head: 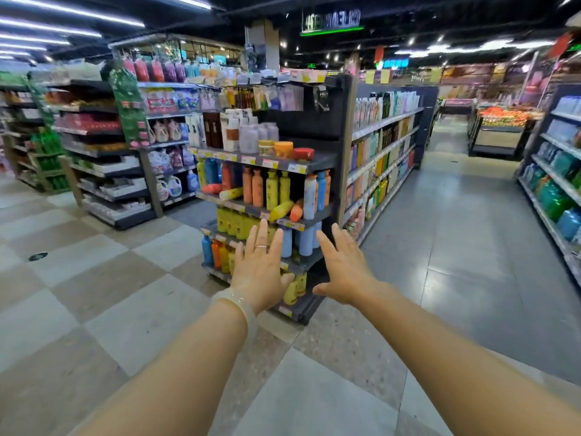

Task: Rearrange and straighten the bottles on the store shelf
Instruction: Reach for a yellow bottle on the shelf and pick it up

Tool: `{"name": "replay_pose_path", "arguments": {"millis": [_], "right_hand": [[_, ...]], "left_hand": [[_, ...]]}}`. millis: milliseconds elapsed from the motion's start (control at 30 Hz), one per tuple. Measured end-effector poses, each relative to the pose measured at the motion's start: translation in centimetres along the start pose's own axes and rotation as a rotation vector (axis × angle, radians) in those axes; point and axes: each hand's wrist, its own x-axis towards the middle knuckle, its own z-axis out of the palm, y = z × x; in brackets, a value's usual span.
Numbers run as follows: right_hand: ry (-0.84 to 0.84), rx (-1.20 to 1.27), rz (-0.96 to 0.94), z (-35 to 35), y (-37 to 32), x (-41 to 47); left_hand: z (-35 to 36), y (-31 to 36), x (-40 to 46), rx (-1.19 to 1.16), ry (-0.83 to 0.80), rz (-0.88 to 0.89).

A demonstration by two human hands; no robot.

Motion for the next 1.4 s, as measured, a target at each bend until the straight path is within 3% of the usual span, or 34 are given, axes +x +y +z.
{"name": "replay_pose_path", "arguments": {"millis": [400,767,1100,1400], "right_hand": [[0.006,0.024,0.101,1.6,8.7,20.5],[-0.089,0.058,0.029,6.1,15.5,39.5],[-0.174,0.101,-0.064,13.3,12.9,52.7],[-0.135,0.151,0.050,20.6,10.0,66.6]], "left_hand": [[7.7,0.2,21.4,-0.083,-0.049,0.116],[15.4,-2.3,37.7,-0.099,-0.119,-0.012],[21.4,-10.5,47.1,-0.126,-0.169,-0.123],[27.4,-21.8,59.0,-0.135,-0.321,0.037]]}}
